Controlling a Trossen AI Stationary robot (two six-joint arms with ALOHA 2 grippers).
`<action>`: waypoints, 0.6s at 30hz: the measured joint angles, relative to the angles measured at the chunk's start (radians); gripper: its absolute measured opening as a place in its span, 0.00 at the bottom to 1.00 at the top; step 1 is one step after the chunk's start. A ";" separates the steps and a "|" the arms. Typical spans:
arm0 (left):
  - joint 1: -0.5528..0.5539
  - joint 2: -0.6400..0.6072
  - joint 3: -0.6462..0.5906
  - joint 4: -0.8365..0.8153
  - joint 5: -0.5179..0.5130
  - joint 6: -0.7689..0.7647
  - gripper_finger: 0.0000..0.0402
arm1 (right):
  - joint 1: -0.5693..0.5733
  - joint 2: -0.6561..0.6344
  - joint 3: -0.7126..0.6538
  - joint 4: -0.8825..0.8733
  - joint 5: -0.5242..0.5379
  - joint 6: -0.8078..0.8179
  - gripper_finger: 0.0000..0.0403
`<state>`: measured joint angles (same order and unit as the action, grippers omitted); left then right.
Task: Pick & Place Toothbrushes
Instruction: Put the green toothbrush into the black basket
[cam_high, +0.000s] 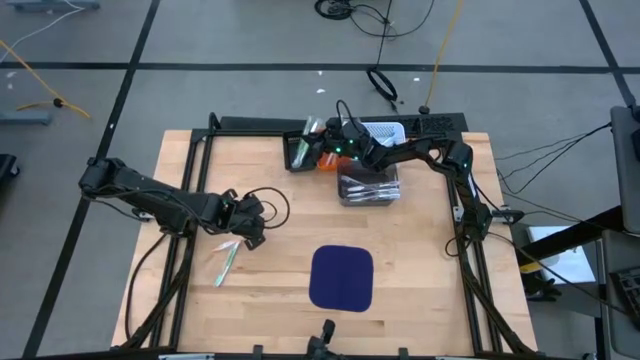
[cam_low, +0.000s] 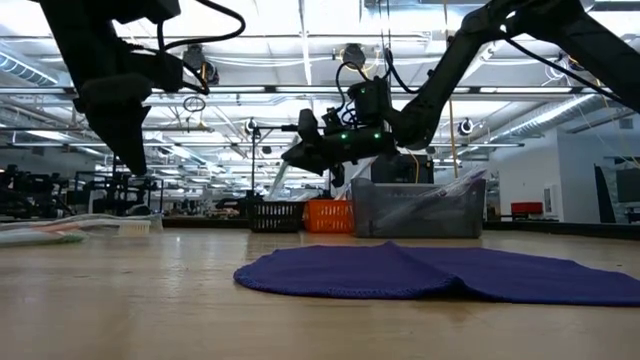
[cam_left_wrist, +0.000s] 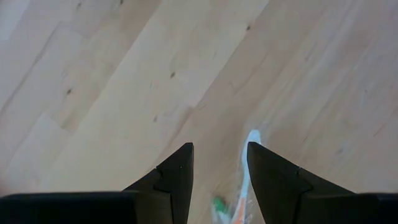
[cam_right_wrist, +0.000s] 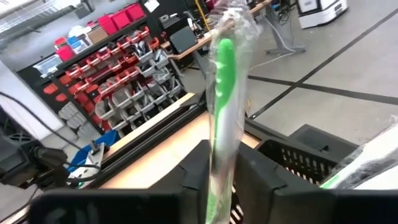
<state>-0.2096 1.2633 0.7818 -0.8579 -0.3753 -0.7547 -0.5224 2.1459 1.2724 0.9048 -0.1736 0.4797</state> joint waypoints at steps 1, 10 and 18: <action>0.000 0.000 0.000 0.002 0.000 0.000 0.38 | 0.001 0.000 0.000 0.001 0.016 -0.002 0.18; -0.002 0.000 0.000 0.083 -0.001 0.043 0.38 | 0.001 0.000 -0.001 -0.005 0.020 0.012 0.41; -0.002 0.000 0.000 0.104 -0.001 0.050 0.38 | -0.002 0.000 0.124 -0.210 0.073 -0.054 0.50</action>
<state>-0.2119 1.2629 0.7818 -0.7540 -0.3759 -0.7048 -0.5240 2.1456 1.3962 0.6948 -0.1006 0.4256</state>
